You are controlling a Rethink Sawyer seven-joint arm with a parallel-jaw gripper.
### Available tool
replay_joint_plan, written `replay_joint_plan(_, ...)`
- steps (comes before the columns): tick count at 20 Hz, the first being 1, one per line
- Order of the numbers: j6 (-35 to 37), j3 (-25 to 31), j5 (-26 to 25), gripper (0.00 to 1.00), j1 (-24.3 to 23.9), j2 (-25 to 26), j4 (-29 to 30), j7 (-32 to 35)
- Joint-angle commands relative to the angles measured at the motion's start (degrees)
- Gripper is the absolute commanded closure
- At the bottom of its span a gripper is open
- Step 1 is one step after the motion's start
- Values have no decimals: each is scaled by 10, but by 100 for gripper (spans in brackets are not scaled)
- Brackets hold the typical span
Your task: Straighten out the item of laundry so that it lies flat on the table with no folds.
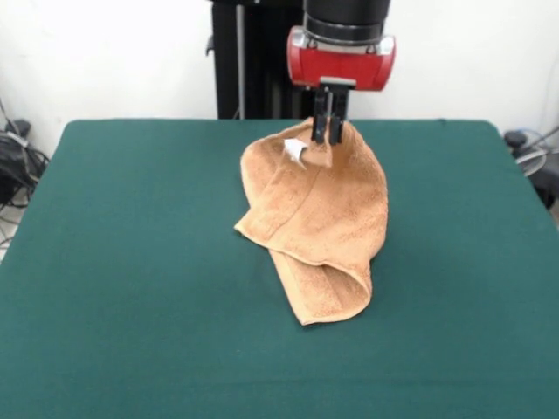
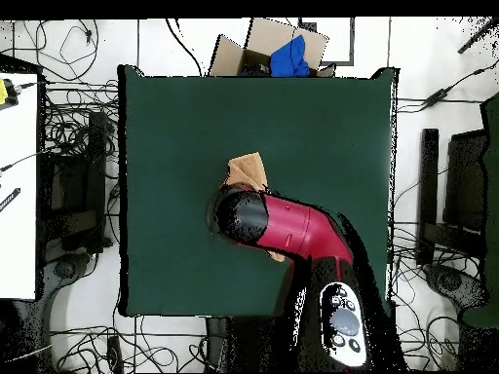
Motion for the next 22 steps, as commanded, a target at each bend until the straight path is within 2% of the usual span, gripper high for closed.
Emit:
replay_joint_plan(1, 117, 4, 15, 100, 6, -37, 3, 90)
replay_joint_plan(10, 216, -2, 4, 100, -10, -84, -21, 70)
replay_joint_plan(22, 242, -7, 0, 100, 5, -103, -23, 102)
